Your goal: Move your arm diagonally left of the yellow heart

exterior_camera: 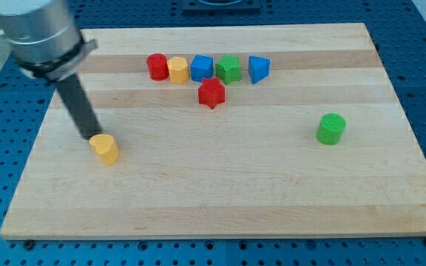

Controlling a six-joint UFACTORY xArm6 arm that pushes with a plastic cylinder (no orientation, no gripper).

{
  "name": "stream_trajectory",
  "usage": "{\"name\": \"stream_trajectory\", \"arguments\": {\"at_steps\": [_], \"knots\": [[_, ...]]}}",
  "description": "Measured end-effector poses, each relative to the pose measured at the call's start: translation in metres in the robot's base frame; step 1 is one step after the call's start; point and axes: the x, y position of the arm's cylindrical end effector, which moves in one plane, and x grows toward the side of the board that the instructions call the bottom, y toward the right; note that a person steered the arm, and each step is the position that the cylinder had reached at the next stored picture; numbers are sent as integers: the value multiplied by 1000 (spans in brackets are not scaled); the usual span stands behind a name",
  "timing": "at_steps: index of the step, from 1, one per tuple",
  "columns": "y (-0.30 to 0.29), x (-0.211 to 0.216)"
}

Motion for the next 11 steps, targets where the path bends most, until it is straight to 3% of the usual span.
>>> {"name": "stream_trajectory", "arguments": {"at_steps": [1, 2, 4, 5, 7, 9, 11], "knots": [[-20, 78], [7, 98], [84, 32], [86, 27], [-17, 81], [-31, -22], [-9, -35]]}}
